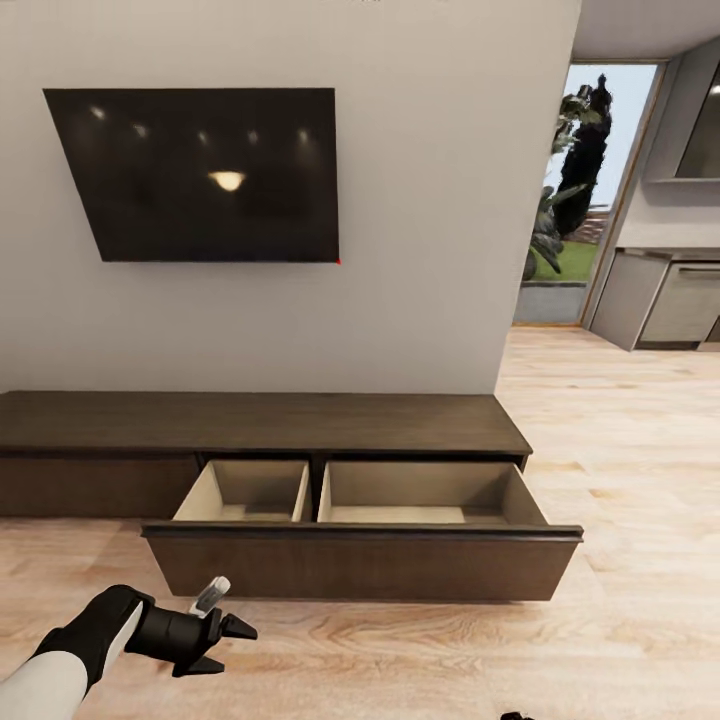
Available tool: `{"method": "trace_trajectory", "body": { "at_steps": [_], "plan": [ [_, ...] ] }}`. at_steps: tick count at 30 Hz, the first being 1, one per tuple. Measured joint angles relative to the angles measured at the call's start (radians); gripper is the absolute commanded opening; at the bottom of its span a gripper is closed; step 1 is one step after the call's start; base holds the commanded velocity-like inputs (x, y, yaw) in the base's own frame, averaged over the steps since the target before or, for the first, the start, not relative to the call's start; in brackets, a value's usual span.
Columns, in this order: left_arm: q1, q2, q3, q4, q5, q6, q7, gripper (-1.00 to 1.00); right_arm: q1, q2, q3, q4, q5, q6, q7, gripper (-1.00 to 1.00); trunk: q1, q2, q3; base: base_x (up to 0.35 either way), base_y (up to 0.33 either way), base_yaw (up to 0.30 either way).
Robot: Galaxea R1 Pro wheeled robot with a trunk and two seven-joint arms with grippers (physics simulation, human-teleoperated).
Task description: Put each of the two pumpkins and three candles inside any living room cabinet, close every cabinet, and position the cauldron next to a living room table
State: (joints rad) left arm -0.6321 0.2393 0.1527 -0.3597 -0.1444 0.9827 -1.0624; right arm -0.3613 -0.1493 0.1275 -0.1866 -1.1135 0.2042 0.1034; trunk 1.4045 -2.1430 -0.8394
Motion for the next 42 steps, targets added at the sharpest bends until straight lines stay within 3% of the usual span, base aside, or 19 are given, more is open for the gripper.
{"method": "trace_trajectory", "body": {
  "at_steps": [4, 8, 11, 14, 17, 18, 22, 24, 25, 30, 34, 42],
  "plan": [
    [0.000, -0.002, -0.001, -0.001, 0.001, -0.003, 0.032, 1.00, 0.001, 0.023, 0.007, -0.092, 0.052, 0.001, -0.154, 1.00, -0.015, 0.028, 0.013, 0.000, 0.000, 0.000],
    [0.000, -0.008, -0.001, -0.001, 0.002, -0.007, 0.089, 1.00, 0.000, 0.063, 0.027, -0.165, 0.138, 0.006, -0.324, 1.00, -0.031, 0.056, 0.025, 0.000, 0.000, 0.000],
    [0.000, -0.010, 0.000, -0.001, 0.002, -0.011, 0.121, 1.00, 0.000, 0.094, 0.035, -0.187, 0.169, 0.007, -0.395, 1.00, -0.042, 0.077, 0.034, 0.000, 0.000, 0.000],
    [0.000, -0.011, 0.001, -0.003, 0.002, -0.039, 0.191, 1.00, 0.001, 0.134, 0.040, -0.198, 0.191, 0.003, -0.451, 1.00, -0.054, 0.098, 0.044, 0.000, 0.000, 0.000],
    [0.000, -0.015, 0.003, -0.004, 0.003, -0.068, 0.261, 1.00, 0.001, 0.146, 0.041, -0.201, 0.196, 0.001, -0.464, 1.00, -0.065, 0.119, 0.053, 0.000, 0.000, 0.000],
    [0.000, -0.040, 0.007, -0.004, 0.006, -0.110, 0.385, 1.00, 0.001, 0.152, 0.045, -0.202, 0.199, -0.001, -0.471, 1.00, -0.069, 0.126, 0.056, 0.000, 0.000, 0.000],
    [0.000, -0.082, 0.024, -0.004, 0.006, -0.167, 0.523, 1.00, 0.001, 0.153, 0.077, -0.215, 0.200, -0.002, -0.475, 1.00, -0.084, 0.154, 0.069, 0.000, 0.000, 0.000],
    [0.000, -0.110, 0.047, -0.004, 0.006, -0.211, 0.630, 1.00, 0.001, 0.154, 0.115, -0.237, 0.200, -0.004, -0.478, 1.00, -0.092, 0.168, 0.075, 0.000, 0.000, 0.000],
    [0.000, -0.130, 0.067, -0.004, 0.007, -0.242, 0.722, 1.00, 0.001, 0.154, 0.148, -0.252, 0.200, -0.012, -0.480, 1.00, -0.096, 0.175, 0.078, 0.000, 0.000, 0.000],
    [0.000, -0.183, 0.121, -0.004, 0.008, -0.323, 0.950, 1.00, 0.001, 0.153, 0.217, -0.270, 0.199, -0.050, -0.487, 1.00, -0.115, 0.210, 0.094, 0.000, 0.000, 0.000],
    [0.000, -0.209, 0.139, -0.003, 0.009, -0.368, 1.064, 1.00, 0.001, 0.153, 0.232, -0.274, 0.198, -0.059, -0.511, 1.00, -0.130, 0.238, 0.107, 0.000, 0.000, 0.000],
    [0.000, -0.216, 0.143, -0.003, 0.009, -0.381, 1.101, 1.00, 0.001, 0.153, 0.236, -0.274, 0.198, -0.060, -0.527, 1.00, -0.161, 0.294, 0.130, -0.016, 0.000, -0.103]
  ]
}}
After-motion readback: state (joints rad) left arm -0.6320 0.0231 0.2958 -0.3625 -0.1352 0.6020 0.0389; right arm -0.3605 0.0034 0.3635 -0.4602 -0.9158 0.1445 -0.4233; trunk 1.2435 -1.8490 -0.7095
